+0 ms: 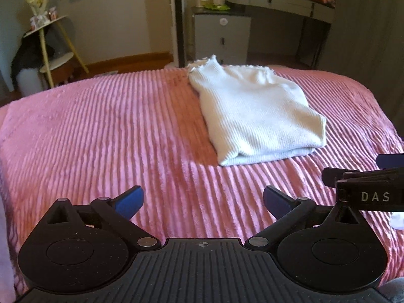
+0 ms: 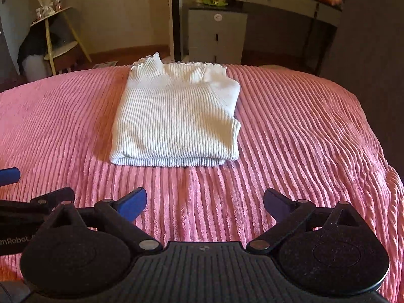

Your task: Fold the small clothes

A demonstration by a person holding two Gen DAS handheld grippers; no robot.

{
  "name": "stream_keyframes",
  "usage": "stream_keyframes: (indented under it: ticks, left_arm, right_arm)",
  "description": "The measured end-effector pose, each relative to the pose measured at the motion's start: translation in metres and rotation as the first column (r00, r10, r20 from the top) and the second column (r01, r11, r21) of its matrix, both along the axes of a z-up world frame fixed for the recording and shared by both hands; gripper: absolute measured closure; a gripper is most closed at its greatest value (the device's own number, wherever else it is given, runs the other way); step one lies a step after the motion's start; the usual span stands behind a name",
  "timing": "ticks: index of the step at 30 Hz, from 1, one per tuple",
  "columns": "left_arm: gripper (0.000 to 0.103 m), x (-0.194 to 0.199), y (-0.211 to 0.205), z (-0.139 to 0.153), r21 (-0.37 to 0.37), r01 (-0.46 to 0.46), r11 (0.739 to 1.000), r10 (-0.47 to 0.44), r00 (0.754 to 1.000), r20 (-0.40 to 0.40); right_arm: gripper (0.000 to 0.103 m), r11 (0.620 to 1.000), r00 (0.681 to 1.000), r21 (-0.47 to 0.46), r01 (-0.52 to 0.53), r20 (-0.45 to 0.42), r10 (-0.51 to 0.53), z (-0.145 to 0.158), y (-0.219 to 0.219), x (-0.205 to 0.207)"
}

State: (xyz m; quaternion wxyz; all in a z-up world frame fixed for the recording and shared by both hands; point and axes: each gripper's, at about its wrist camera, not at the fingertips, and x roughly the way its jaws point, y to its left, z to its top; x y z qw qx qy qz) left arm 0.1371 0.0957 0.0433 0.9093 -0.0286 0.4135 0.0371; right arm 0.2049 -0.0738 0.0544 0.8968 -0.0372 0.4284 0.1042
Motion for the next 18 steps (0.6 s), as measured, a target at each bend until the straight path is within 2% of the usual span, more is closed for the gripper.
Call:
stream_keyframes:
  ticks: [18]
  left_arm:
    - [0.0,-0.0037,-0.0034,0.0078,0.032,-0.015,0.999,0.014,1.0,0.022]
  right_arm:
    - [0.004,1.0,0.999,-0.001,-0.016,0.03,0.016,0.007,-0.0002,-0.0052]
